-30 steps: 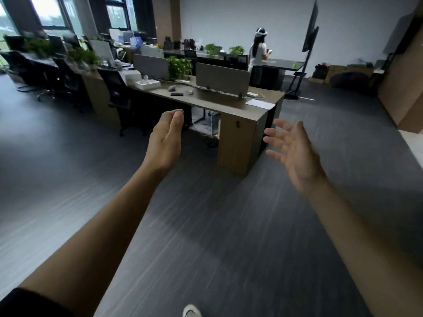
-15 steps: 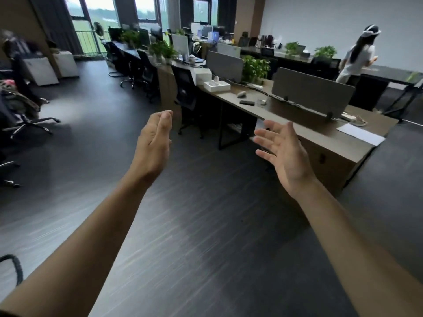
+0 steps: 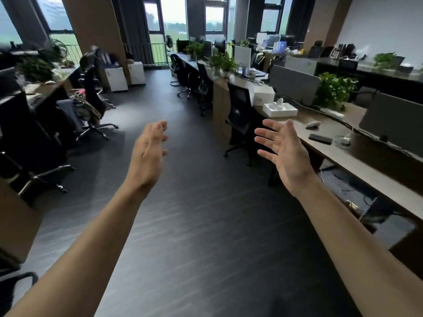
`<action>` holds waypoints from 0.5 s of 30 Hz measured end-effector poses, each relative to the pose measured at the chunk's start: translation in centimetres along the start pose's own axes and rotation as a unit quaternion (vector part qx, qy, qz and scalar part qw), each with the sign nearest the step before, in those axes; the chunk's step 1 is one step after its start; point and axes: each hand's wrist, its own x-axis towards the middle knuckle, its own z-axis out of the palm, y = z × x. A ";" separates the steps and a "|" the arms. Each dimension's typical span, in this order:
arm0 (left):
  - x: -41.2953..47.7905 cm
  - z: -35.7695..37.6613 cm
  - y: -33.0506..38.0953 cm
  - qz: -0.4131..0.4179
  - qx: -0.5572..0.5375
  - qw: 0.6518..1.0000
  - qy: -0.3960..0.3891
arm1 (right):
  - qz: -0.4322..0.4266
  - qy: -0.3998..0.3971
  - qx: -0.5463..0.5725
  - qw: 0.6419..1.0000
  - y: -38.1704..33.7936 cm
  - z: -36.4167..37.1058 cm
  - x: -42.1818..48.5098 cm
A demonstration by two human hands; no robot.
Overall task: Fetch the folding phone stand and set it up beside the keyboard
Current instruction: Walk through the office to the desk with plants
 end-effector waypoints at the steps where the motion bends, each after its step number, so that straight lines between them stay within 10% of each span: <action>1: 2.3 0.3 -0.8 -0.004 0.000 1.000 0.008 | 0.006 -0.007 0.000 1.000 0.5 0.4 2.7; 15: 42.8 2.4 -20.2 -0.007 -0.011 0.997 0.071 | 0.002 -0.056 0.000 0.998 13.4 11.5 47.7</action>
